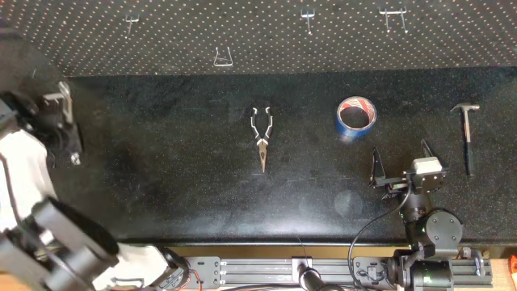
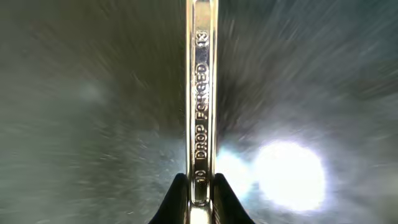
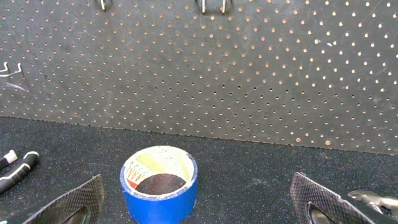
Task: Place Tools Onto Pegboard
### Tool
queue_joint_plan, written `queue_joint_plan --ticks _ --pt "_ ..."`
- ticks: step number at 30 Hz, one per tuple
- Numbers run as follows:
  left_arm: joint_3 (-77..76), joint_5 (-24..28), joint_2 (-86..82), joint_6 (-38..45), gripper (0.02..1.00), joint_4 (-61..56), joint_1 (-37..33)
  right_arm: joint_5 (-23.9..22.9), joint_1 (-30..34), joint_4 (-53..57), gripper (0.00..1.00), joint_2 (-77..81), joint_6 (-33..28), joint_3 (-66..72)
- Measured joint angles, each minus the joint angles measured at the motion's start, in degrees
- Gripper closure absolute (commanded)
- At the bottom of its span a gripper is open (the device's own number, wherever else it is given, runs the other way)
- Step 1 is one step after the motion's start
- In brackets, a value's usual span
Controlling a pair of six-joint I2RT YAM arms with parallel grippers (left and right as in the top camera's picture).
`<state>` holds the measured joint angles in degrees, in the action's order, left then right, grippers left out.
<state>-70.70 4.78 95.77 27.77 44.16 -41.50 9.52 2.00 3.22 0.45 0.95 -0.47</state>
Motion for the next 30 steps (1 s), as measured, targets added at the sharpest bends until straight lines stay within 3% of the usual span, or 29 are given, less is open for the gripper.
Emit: queue_joint_plan --ticks 4,6,8,9,12,17,30 --pt "5.4 -0.7 -18.5 -3.7 0.987 -5.6 8.4 0.0 0.0 0.0 0.025 0.0 0.0 0.0" --pt "12.1 -3.3 -27.4 -10.7 0.987 -13.4 14.9 0.0 0.0 0.0 0.025 0.0 0.0 0.0" --pt "16.6 -5.6 -32.0 -15.3 0.989 -14.7 20.9 0.0 0.0 0.0 0.025 0.0 0.0 0.0" --pt "19.1 -5.8 -35.7 -17.6 0.989 -14.6 27.4 0.0 0.0 0.0 0.025 0.0 0.0 0.0" --pt "19.8 -7.5 -37.9 -22.3 0.989 -15.3 33.4 0.0 0.0 0.0 0.025 0.0 0.0 0.0" --pt "20.0 -9.3 -36.5 -26.4 0.989 -17.3 34.3 0.0 0.0 0.0 0.025 0.0 0.0 0.0" --pt "20.0 -9.0 -30.9 -26.6 0.989 -18.5 34.3 0.0 0.0 0.0 0.025 0.0 0.0 0.0"
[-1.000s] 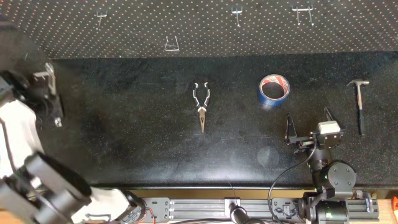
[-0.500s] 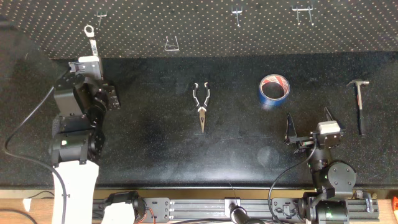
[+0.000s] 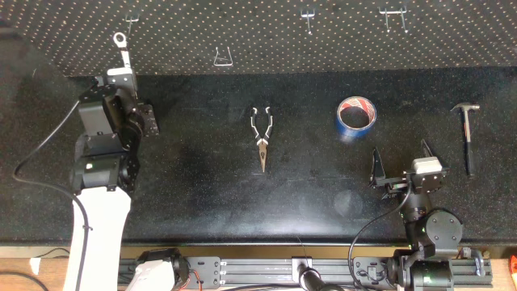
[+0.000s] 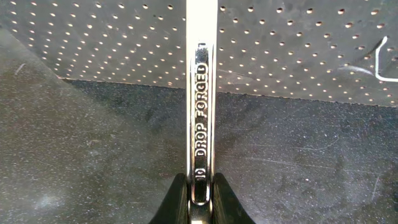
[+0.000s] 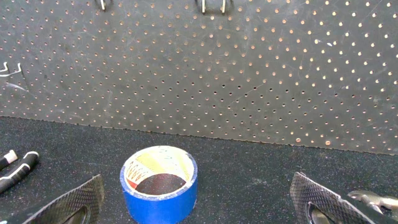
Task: Place Tools Onto Pegboard
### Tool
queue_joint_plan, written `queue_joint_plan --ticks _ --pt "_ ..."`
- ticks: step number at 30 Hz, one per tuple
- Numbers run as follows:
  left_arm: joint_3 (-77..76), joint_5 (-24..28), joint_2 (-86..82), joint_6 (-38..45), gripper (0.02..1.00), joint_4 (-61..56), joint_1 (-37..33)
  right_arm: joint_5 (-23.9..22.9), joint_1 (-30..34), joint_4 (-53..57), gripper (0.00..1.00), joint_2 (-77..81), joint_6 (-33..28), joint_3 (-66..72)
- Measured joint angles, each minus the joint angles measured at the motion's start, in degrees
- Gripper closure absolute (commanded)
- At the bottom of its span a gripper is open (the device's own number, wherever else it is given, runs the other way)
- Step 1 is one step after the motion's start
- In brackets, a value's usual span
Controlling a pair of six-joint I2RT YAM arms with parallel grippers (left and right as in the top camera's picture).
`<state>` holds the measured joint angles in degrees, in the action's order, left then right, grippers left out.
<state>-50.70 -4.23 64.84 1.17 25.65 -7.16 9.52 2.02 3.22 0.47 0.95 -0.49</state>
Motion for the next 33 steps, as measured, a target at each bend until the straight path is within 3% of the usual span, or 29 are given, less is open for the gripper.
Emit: queue_joint_plan --ticks 24,25,26,27,30,33 --pt "0.0 1.3 7.0 0.1 0.987 -5.5 0.0 0.0 0.0 0.0 0.025 0.0 0.0 0.0" --pt "0.0 1.3 8.0 0.2 0.862 -6.3 0.0 0.0 0.0 0.0 0.025 0.0 0.0 0.0" --pt "-0.1 1.3 8.6 0.2 0.612 -6.7 0.0 0.0 0.0 0.0 0.025 0.0 0.0 0.0" --pt "-0.3 1.3 9.5 0.6 0.056 -7.4 0.0 0.0 0.0 0.0 0.025 0.0 0.0 0.0" --pt "-0.3 1.0 10.0 0.7 0.023 -7.6 0.0 0.0 0.0 0.0 0.027 0.0 0.0 0.0" --pt "-0.8 -2.9 9.7 0.7 0.025 -2.1 0.0 0.0 0.0 0.0 0.025 0.0 0.0 0.0"
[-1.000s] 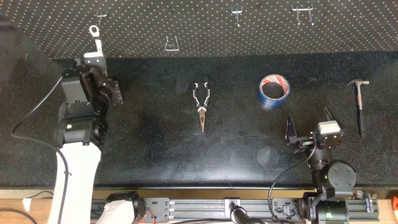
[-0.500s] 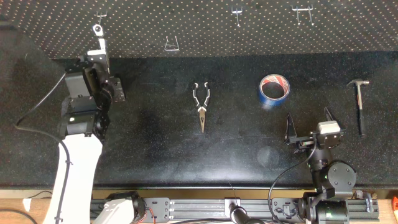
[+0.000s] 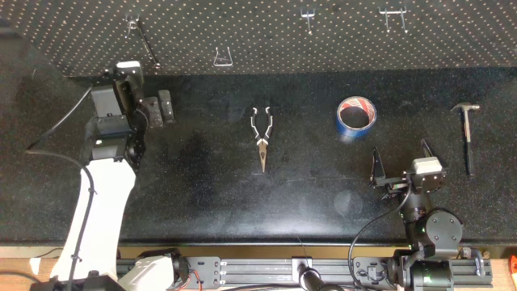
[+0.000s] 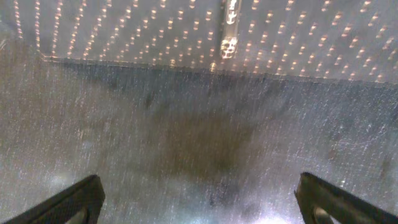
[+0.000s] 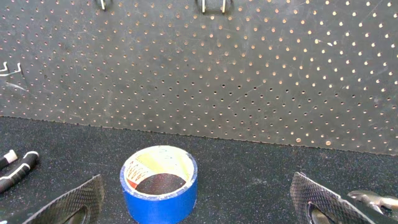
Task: Place Tools Onto Pegboard
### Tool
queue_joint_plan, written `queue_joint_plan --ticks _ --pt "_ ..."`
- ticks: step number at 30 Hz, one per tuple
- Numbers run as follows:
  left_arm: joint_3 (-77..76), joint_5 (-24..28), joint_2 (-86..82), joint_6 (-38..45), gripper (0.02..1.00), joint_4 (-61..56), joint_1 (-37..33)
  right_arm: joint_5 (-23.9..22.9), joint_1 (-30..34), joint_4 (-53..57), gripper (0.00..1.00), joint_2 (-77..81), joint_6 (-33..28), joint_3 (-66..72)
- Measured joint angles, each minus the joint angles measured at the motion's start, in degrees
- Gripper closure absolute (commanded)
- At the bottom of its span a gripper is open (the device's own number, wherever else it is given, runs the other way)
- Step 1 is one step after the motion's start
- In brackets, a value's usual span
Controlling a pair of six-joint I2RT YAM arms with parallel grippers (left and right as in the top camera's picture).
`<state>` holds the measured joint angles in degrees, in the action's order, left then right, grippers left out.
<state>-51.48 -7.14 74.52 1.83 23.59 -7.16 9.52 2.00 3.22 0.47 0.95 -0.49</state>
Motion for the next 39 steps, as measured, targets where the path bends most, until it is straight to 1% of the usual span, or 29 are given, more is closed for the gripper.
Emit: queue_joint_plan --ticks 2,4,6,7,8,9,10,12,13,15,17,18,19,21,22,25,28,31,34,39 --pt "-0.1 -0.7 -2.4 -0.2 0.023 5.9 0.2 0.0 0.0 0.0 0.025 0.0 0.0 0.0" --pt "-0.4 0.2 -7.8 -0.4 0.023 10.3 1.1 0.0 0.0 0.0 0.025 0.0 0.0 0.0" --pt "-0.5 3.1 -13.4 -1.5 0.020 12.4 1.5 0.0 0.0 0.0 0.027 0.0 0.0 0.0" --pt "-0.7 4.0 -15.6 -4.7 0.020 13.8 2.1 0.0 0.0 0.0 0.025 0.0 0.0 0.0" --pt "-1.0 3.7 -16.3 -8.2 0.020 16.2 3.7 0.0 0.0 0.0 0.025 0.0 0.0 0.0" --pt "-1.1 2.4 -16.5 -12.3 0.020 19.0 6.9 0.0 0.0 0.0 0.025 0.0 0.0 0.0" --pt "-1.1 0.4 -15.9 -17.4 0.020 21.8 13.5 0.0 0.0 0.0 0.025 0.0 0.0 0.0" --pt "-1.4 -3.2 -13.3 -24.1 0.020 23.6 23.1 0.0 0.0 0.0 0.025 0.0 0.0 0.0" --pt "-2.0 -4.3 -9.4 -31.1 0.020 24.4 32.1 0.0 0.0 0.0 0.025 0.0 0.0 0.0" --pt "-3.7 -4.9 -4.4 -38.3 0.020 26.7 37.2 0.0 0.0 0.0 0.025 0.0 0.0 0.0" --pt "-10.8 -5.1 4.9 -44.1 0.020 28.9 41.6 0.0 0.0 0.0 0.025 0.0 0.0 0.0" --pt "-14.0 -5.1 8.7 -45.5 0.020 30.2 42.7 0.0 0.0 0.0 0.025 0.0 0.0 0.0" --pt "-20.7 -4.8 15.7 -46.8 0.018 31.8 43.6 0.0 0.0 0.0 0.025 0.0 0.0 0.0" --pt "-27.1 -4.0 23.1 -47.6 0.020 34.4 43.5 0.0 0.0 0.0 0.025 0.0 0.0 0.0" --pt "-34.1 -2.9 29.5 -48.2 0.020 36.6 43.1 0.0 0.0 0.0 0.025 0.0 0.0 0.0" --pt "-41.0 -0.3 37.6 -48.5 0.020 38.1 40.9 0.0 0.0 0.0 0.025 0.0 0.0 0.0" --pt "-41.6 2.8 40.4 -47.1 0.020 38.4 37.3 0.0 0.0 0.0 0.025 0.0 0.0 0.0" --pt "-41.7 3.7 40.7 -44.5 0.020 38.2 35.1 0.0 0.0 0.0 0.025 0.0 0.0 0.0" --pt "-41.8 4.3 41.9 -42.7 0.020 35.7 34.9 0.0 0.0 0.0 0.025 0.0 0.0 0.0" --pt "-41.8 5.1 44.4 -36.4 0.020 34.8 34.9 0.0 0.0 0.0 0.025 0.0 0.0 0.0"
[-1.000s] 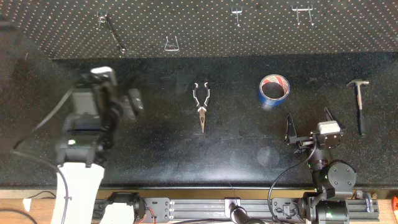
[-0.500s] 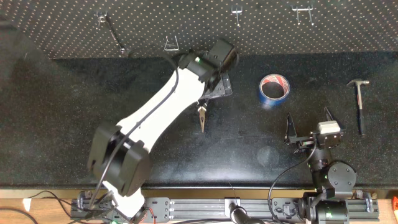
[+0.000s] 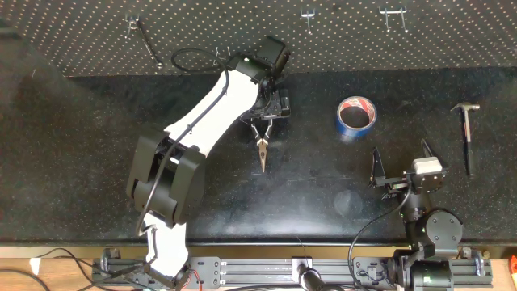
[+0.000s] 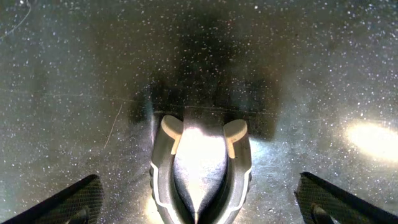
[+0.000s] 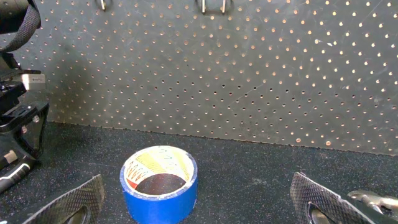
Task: Place Tools Onto Pegboard
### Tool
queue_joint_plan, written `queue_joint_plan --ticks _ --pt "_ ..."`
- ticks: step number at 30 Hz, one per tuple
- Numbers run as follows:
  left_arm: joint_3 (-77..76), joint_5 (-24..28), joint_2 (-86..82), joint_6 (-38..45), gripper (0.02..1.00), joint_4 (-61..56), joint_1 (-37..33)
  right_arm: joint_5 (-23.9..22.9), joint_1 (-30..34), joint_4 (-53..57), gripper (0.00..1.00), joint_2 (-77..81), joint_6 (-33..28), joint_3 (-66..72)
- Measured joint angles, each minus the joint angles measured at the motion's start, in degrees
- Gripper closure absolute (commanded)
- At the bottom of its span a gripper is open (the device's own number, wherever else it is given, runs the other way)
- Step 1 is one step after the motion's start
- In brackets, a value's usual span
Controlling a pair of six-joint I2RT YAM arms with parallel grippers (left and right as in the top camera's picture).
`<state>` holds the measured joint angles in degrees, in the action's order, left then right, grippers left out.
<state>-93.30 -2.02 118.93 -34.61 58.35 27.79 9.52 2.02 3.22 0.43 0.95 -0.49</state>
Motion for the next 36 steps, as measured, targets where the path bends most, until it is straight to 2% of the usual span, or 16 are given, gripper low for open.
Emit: queue_joint_plan --ticks 36 --pt "-0.3 2.1 3.9 1.4 0.020 0.6 0.0 0.0 0.0 0.0 0.027 0.0 0.0 0.0"
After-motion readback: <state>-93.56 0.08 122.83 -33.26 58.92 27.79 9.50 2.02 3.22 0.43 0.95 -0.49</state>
